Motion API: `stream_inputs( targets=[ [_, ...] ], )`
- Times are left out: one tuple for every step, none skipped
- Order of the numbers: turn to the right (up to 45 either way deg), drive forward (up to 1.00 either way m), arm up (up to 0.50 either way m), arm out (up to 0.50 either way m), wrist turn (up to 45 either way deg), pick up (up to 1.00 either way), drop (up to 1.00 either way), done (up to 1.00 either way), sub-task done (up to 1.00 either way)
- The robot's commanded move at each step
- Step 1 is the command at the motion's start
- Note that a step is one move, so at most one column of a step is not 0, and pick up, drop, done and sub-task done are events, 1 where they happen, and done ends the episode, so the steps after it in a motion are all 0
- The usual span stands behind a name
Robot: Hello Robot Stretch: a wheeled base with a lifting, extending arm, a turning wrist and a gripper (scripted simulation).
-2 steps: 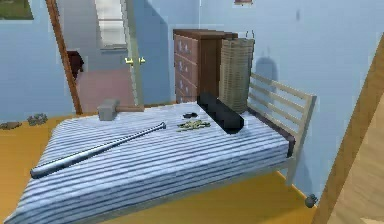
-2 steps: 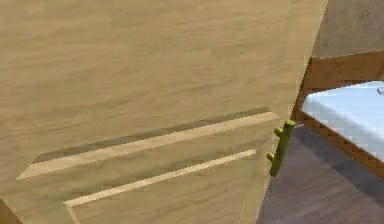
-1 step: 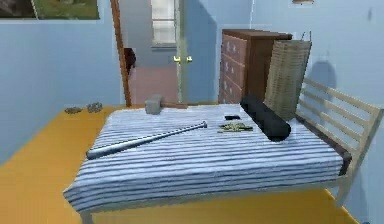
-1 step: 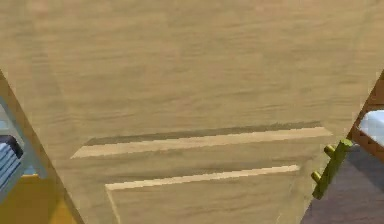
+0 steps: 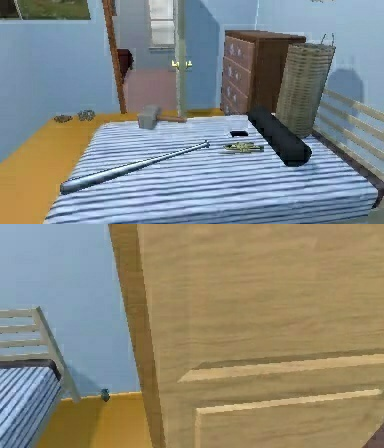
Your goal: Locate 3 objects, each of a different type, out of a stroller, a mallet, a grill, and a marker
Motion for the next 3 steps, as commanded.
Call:
stream_inputs(
  targets=[
    [-45.0, 0.0, 0.0, 0.0, 0.0, 0.0, 0.0, 0.0, 0.0],
    [-3.0, 0.0, 0.0, 0.0, 0.0, 0.0, 0.0, 0.0, 0.0],
    [0.0, 0.65, 0.0, 0.0, 0.0, 0.0, 0.0, 0.0, 0.0]
  ],
)
